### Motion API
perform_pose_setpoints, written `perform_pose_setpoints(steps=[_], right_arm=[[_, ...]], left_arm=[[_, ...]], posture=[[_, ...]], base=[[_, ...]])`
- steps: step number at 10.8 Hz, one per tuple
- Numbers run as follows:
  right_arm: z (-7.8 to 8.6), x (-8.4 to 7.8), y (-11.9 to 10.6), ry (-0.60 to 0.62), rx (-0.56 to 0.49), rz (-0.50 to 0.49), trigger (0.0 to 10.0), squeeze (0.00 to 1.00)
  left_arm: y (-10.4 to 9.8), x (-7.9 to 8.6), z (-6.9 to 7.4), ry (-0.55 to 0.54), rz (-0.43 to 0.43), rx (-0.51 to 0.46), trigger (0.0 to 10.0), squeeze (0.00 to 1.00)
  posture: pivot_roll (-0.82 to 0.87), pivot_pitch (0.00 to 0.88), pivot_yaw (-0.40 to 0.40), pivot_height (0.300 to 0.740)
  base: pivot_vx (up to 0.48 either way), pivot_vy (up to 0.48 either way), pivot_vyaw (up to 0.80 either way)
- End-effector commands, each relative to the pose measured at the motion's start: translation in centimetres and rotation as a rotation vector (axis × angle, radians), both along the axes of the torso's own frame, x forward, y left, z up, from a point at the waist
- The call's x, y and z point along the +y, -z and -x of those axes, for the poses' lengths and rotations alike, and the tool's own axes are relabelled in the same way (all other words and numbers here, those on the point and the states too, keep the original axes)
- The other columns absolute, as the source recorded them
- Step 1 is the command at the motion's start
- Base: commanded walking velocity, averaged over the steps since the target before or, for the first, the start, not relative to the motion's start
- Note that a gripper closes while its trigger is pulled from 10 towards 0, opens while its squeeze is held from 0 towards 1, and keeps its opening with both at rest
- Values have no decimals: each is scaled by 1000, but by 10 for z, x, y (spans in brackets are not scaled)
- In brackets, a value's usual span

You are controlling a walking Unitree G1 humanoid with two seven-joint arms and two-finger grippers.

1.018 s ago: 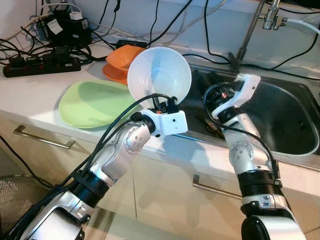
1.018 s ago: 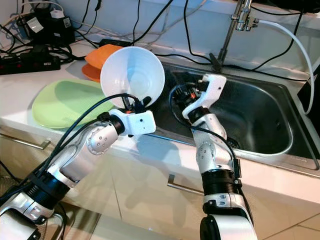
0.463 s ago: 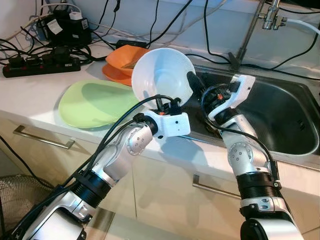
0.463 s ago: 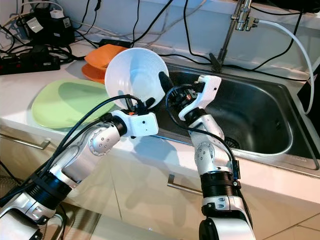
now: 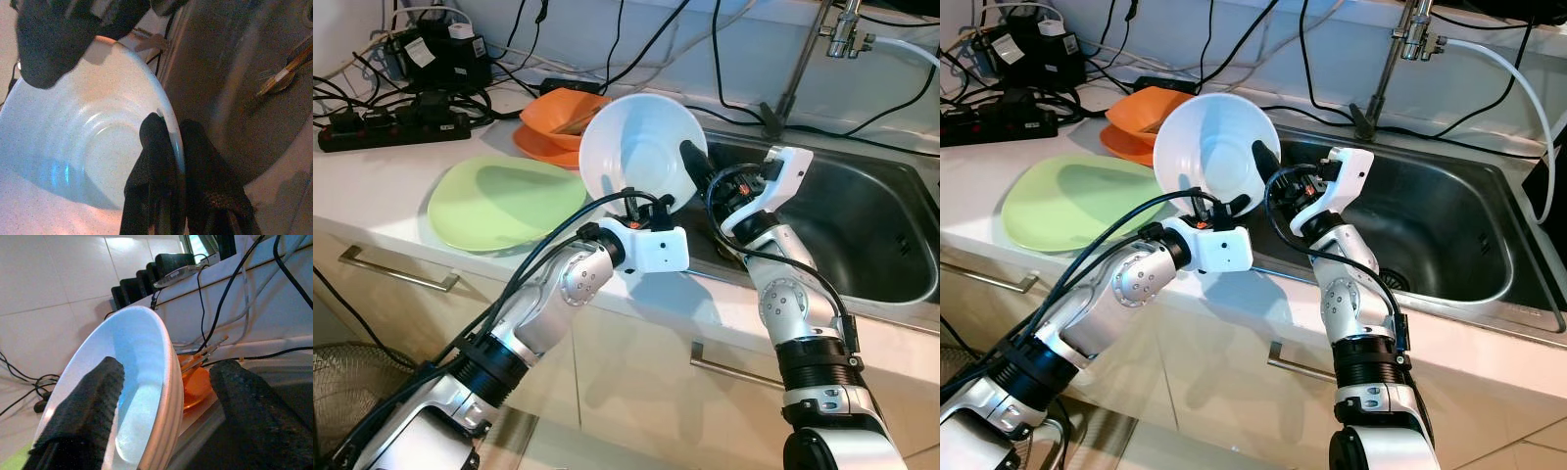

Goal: Kitchen organization

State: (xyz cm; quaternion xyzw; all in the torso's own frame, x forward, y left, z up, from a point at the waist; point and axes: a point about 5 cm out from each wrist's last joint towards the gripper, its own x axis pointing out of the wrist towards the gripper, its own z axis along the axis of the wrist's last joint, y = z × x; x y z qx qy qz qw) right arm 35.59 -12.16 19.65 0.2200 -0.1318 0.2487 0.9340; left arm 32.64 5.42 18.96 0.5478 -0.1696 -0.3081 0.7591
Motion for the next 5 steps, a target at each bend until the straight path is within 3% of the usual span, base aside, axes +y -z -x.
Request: perform_pose_setpoints(steps=[1,5], right_arm=[[-1,-2,0,12,10,4,0,0],[-2,0,2,4,16,14,0,0]], left_arm=[[-9,-5,5,39,-3,-44,10000,0],[-13,-8,6,65,-9,-82,10000,0]], posture=[[229,0,-48,740],[230,0,-48,740]], base=[[0,0,0],[0,0,0]])
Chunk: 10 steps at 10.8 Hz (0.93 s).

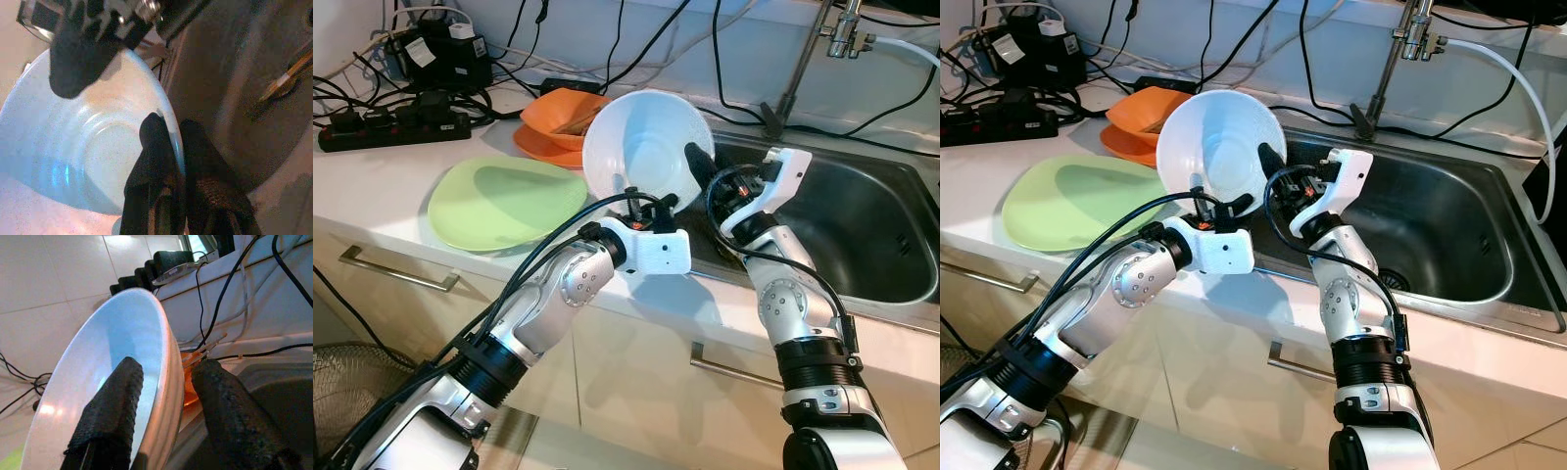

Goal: Kitchen organization

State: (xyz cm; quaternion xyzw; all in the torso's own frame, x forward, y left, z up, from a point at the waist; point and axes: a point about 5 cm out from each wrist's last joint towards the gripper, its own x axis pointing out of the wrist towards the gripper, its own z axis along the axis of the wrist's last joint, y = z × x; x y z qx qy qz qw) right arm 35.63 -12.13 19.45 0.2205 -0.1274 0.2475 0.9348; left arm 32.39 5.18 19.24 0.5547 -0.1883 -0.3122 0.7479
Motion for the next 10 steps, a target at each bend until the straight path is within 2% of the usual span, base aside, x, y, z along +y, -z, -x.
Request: perform_pose_setpoints(steps=[1,9,10], right_arm=[[-2,0,1,1,12,13,0,0],[-1,2,5,-12,32,22,0,0],[-2,2,6,-11,35,24,0,0]], left_arm=[[-11,-5,4,36,2,-52,10000,0],[-13,-3,3,21,-6,-85,10000,0],[-14,-2,2,19,-2,-83,10000,1000]], posture=[[233,0,-50,740],[232,0,-54,740],[231,0,-54,740]], base=[[0,0,0],[0,0,0],[0,0,0]])
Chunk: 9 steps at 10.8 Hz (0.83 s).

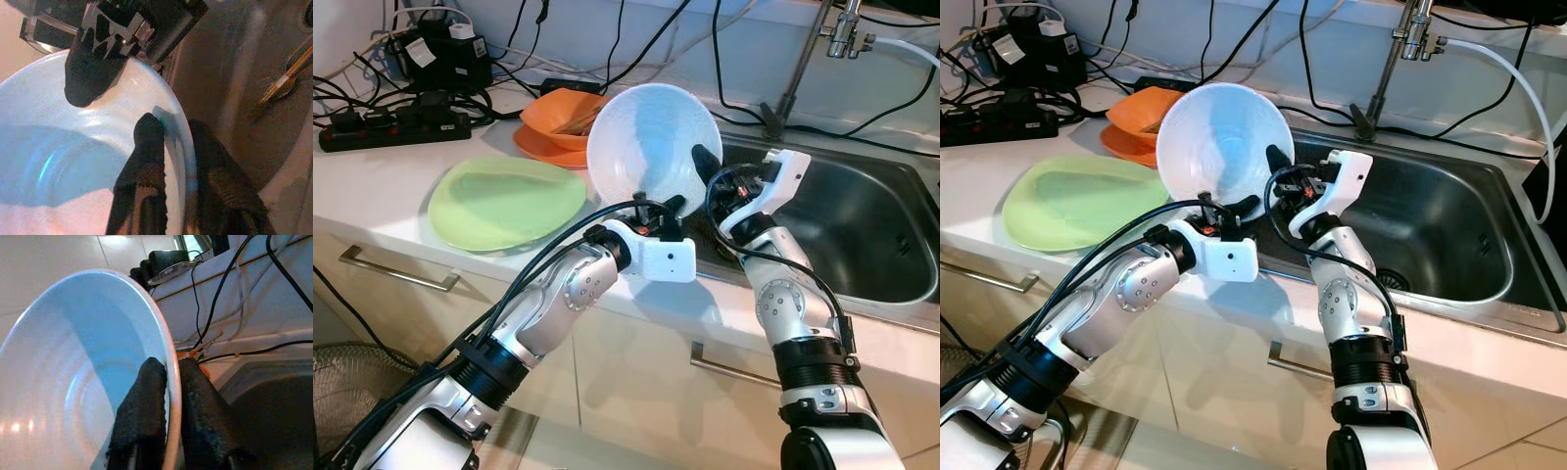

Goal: Kitchen organization

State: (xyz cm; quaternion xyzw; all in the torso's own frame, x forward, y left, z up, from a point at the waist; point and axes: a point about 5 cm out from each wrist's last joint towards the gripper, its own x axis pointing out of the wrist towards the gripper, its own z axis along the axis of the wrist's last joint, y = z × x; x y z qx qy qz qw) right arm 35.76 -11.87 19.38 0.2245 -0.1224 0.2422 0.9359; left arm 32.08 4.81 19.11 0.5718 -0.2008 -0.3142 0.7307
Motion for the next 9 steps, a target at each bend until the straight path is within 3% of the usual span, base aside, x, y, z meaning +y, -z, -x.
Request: perform_pose_setpoints(steps=[1,3,6,7,8,9], right_arm=[[-2,-3,6,11,37,31,0,0],[-4,-4,8,41,53,24,0,0],[-15,-26,14,292,151,-11,0,0],[-17,-32,16,341,174,-28,0,0],[-20,-40,18,426,211,-59,0,0],[-22,-45,19,477,232,-73,0,0]], left_arm=[[-18,2,-1,-9,46,-61,10000,1000],[-23,3,-3,-26,73,-85,10000,1000],[-28,-1,1,5,139,-105,10000,1000],[-28,-3,2,15,151,-103,10000,906],[-25,-5,5,34,162,-79,10000,0],[-23,-5,6,39,164,-66,10000,0]], posture=[[233,0,-55,740],[233,0,-55,740],[233,0,-57,740],[235,0,-57,740],[235,0,-59,740],[235,0,-58,740]], base=[[0,0,0],[0,0,0],[0,0,0],[0,0,0],[0,0,0],[0,0,0]])
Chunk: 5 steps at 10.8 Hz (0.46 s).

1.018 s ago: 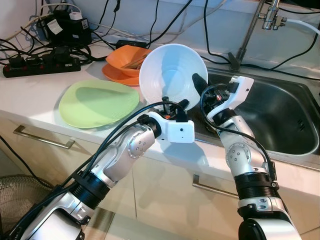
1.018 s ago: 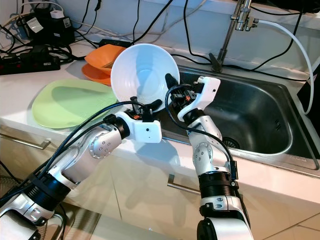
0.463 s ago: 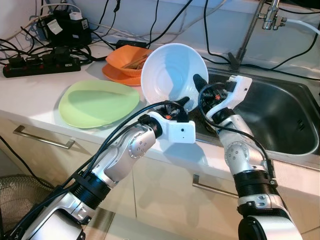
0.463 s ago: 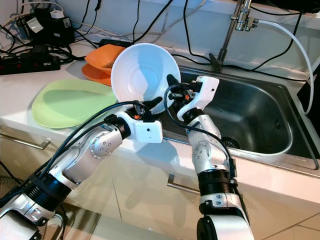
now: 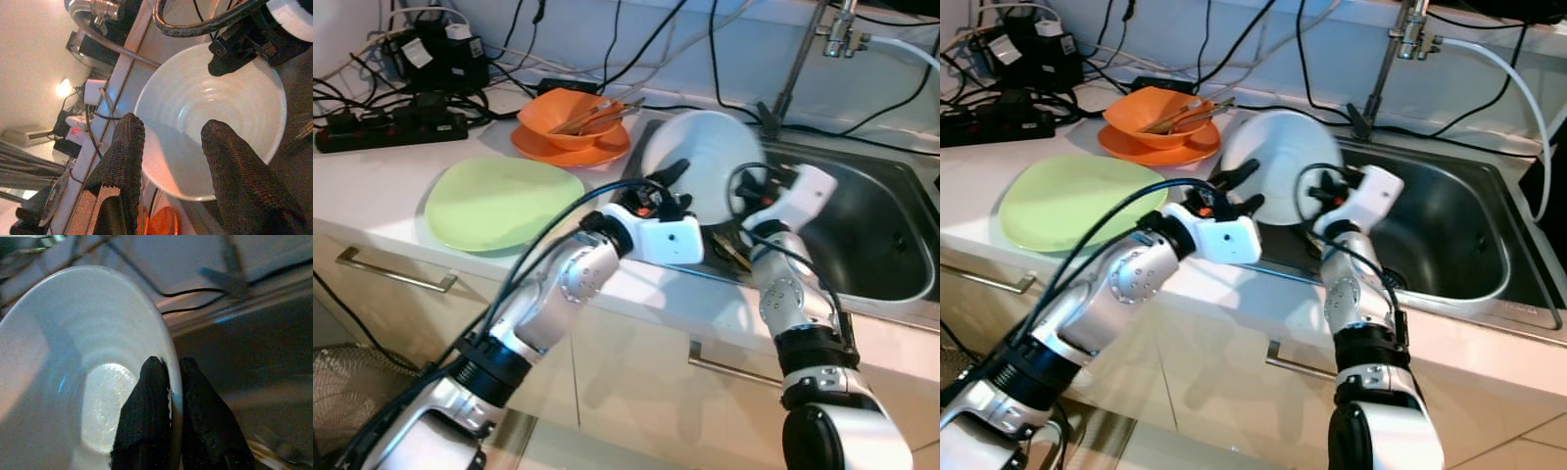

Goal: Kitchen organization

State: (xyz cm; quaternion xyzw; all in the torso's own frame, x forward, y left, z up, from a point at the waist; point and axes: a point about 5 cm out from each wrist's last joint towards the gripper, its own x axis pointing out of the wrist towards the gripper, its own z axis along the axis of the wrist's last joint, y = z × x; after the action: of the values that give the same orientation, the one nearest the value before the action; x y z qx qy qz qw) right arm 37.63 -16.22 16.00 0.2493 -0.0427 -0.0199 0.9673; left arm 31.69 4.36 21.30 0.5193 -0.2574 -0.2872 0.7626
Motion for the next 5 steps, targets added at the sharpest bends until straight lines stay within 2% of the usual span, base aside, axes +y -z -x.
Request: perform_pose_setpoints(steps=[1,3,4,5], right_arm=[[-4,-5,-13,47,-41,-3,0,0],[-6,-10,-11,70,-33,33,0,0],[-7,-10,-7,49,-31,108,8784,0],[-6,-11,-5,50,-27,156,10000,0]], left_arm=[[1,-1,2,13,19,15,10000,0],[8,5,-2,-23,210,147,10000,0],[15,8,-3,-48,306,218,10000,0],[20,9,-4,-70,368,290,10000,0]], posture=[[235,0,-59,740],[238,0,-61,740],[236,0,-61,740],[235,0,-61,740]], base=[[0,0,0],[0,0,0],[0,0,0],[0,0,0]])
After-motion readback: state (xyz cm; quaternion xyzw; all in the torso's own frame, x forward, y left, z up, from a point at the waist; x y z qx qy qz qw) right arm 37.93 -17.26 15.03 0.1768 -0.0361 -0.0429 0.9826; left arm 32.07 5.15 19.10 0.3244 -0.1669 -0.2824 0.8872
